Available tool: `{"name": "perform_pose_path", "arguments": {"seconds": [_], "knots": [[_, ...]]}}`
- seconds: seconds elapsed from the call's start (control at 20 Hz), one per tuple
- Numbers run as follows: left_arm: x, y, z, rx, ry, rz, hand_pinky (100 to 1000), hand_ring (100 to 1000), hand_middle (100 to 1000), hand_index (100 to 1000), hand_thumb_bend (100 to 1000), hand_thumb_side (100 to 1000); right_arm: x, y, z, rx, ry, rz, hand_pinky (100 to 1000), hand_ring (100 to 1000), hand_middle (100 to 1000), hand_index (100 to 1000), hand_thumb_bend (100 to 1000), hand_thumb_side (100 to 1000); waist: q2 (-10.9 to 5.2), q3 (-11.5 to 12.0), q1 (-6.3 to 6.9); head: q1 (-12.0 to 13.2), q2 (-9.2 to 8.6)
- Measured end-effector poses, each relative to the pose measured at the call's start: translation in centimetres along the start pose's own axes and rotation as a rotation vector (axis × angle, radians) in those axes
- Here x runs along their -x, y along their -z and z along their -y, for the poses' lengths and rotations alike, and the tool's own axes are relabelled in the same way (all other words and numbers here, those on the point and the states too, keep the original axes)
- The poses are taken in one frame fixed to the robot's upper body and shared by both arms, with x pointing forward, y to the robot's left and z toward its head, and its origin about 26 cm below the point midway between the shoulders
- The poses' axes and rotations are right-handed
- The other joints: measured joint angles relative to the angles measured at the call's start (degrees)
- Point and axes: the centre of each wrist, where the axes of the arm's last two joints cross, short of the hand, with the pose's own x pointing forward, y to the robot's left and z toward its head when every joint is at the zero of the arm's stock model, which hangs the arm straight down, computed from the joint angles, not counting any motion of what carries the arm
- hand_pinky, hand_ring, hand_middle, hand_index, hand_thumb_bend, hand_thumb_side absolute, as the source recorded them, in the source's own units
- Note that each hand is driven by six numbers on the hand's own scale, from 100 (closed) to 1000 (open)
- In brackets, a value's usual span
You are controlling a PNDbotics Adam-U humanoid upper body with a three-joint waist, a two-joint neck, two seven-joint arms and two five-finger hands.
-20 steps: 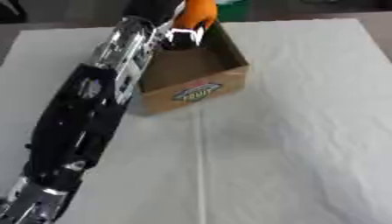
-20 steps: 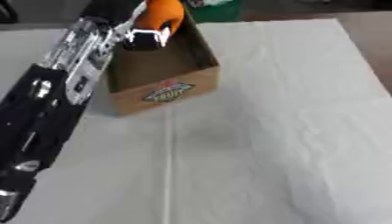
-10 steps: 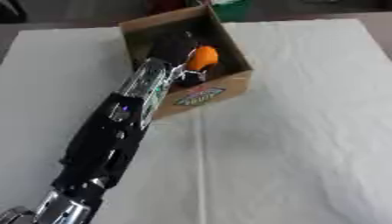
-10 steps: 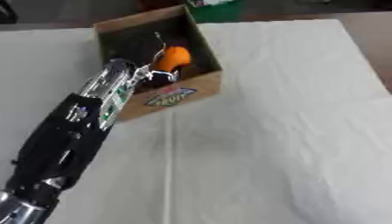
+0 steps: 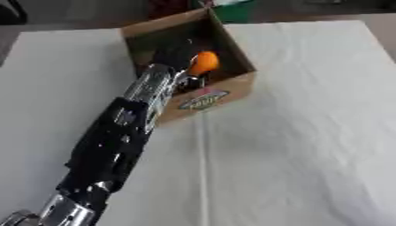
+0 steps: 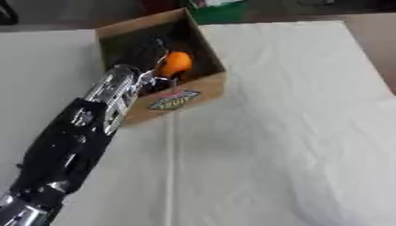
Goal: Pick up objects on the table and place them in the box.
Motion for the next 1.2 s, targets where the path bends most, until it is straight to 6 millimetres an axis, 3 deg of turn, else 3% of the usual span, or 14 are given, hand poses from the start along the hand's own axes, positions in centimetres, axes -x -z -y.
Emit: {"name": "perform_pose_path", "arguments": {"seconds": [0.05, 0.1, 0.2, 0.25, 0.4, 0.5, 0.8, 1.2], "knots": [[0.1, 0.0, 0.0, 0.006, 0.013, -0.017, 508, 798, 881, 963, 349, 675, 0.0, 0.0, 0.0, 0.000, -0.001, -0.001, 783, 806, 751, 840, 100, 1000, 0.02, -0.02, 0.00, 0.09, -0.04], [0.2, 0.1, 0.0, 0.012, 0.027, -0.035, 525, 816, 896, 976, 489, 736, 0.0, -0.1, 0.0, 0.000, -0.001, -0.002, 783, 806, 751, 840, 100, 1000, 0.05, -0.06, 0.01, 0.13, -0.14], [0.4, 0.1, 0.1, 0.022, 0.053, -0.070, 551, 841, 914, 997, 667, 795, 0.0, -0.1, 0.0, 0.000, -0.001, -0.002, 784, 806, 751, 840, 100, 1000, 0.13, -0.11, 0.01, 0.19, -0.40], [0.5, 0.1, 0.1, 0.023, 0.062, -0.086, 553, 843, 915, 998, 680, 799, 0.0, -0.1, 0.0, 0.000, -0.001, -0.002, 784, 806, 751, 840, 100, 1000, 0.15, -0.11, 0.02, 0.23, -0.45], [0.7, 0.2, 0.1, 0.008, 0.086, -0.120, 560, 850, 914, 1000, 902, 838, 0.0, -0.1, 0.0, 0.000, -0.001, -0.003, 784, 806, 751, 840, 100, 1000, 0.21, -0.10, 0.04, 0.27, -0.47], [0.8, 0.2, 0.1, -0.006, 0.092, -0.136, 561, 850, 912, 1000, 1000, 865, 0.1, -0.2, 0.1, -0.001, -0.002, -0.005, 784, 806, 751, 840, 100, 1000, 0.22, -0.10, 0.04, 0.27, -0.47], [1.6, 0.0, -1.1, -0.087, 0.054, -0.175, 551, 825, 884, 992, 1000, 1000, 0.1, -0.2, 0.1, 0.000, -0.003, -0.006, 783, 806, 751, 840, 100, 1000, 0.22, 0.03, 0.04, 0.17, -0.47], [4.5, -0.7, -5.3, -0.326, -0.183, -0.204, 550, 789, 842, 953, 1000, 1000, 0.1, -0.4, 0.2, 0.001, -0.007, -0.014, 783, 806, 751, 840, 100, 1000, 0.15, 0.45, 0.04, -0.72, -0.37]]}}
